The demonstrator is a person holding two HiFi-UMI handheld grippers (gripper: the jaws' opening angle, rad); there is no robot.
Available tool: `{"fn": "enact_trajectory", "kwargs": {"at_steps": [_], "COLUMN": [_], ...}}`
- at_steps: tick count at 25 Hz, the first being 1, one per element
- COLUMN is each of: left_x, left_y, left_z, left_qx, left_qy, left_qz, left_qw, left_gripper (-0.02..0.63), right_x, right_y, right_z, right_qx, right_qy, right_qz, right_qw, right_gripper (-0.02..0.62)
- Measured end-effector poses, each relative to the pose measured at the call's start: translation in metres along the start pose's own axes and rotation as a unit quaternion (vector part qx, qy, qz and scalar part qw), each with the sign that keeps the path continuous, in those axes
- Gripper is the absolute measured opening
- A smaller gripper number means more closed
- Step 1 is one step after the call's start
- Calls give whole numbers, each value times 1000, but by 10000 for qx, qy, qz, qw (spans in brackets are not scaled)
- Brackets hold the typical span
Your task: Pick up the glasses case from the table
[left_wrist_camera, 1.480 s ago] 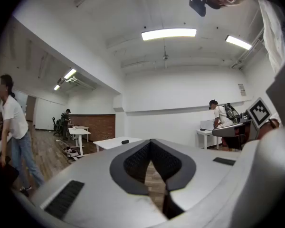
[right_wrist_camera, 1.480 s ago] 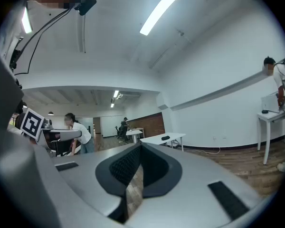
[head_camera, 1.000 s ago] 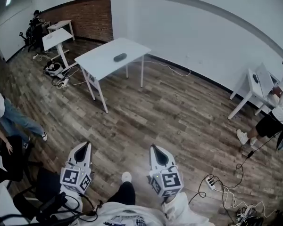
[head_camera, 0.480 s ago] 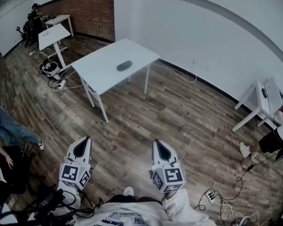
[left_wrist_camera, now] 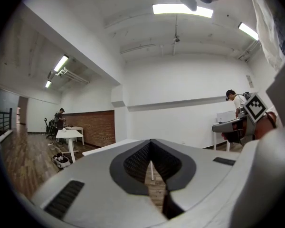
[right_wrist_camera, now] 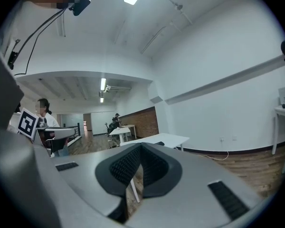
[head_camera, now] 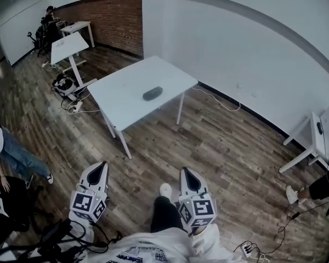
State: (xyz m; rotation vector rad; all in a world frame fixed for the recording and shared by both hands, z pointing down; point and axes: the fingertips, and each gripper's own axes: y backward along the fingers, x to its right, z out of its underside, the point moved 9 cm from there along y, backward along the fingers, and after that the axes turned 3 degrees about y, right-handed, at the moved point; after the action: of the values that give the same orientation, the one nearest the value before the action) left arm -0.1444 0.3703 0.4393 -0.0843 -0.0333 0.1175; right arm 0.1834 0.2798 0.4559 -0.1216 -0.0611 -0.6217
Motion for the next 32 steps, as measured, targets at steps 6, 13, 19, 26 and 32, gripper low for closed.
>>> {"fn": "enact_trajectory", "kwargs": {"at_steps": [6, 13, 19, 26, 32], "left_x": [-31, -71, -92, -114, -131], "left_y": [-128, -315, -399, -458, -500], "left_z": [1, -26, -33, -29, -16], "left_qx": [-166, -189, -354, -597, -1085], "left_qy": [-3, 94, 16, 111, -169], "left_qz": [-235, -464, -474, -160, 188], "left_qw": [9996, 9987, 9982, 9980, 9938], "left_gripper": [28, 28, 28, 26, 55], "right_x": [63, 154, 190, 207, 209], "right_y": [-131, -306, -388, -432, -450], "right_z": [-6, -38, -56, -55, -53], "right_qx": [44, -84, -79, -236, -273], "right_qy": [-63, -66, -154, -357, -502], "right_qz": [-262, -610, -678, -606, -414], "right_qw": [9996, 9981, 9976, 9972, 9975], "right_gripper": [-2, -2, -2, -2, -2]}}
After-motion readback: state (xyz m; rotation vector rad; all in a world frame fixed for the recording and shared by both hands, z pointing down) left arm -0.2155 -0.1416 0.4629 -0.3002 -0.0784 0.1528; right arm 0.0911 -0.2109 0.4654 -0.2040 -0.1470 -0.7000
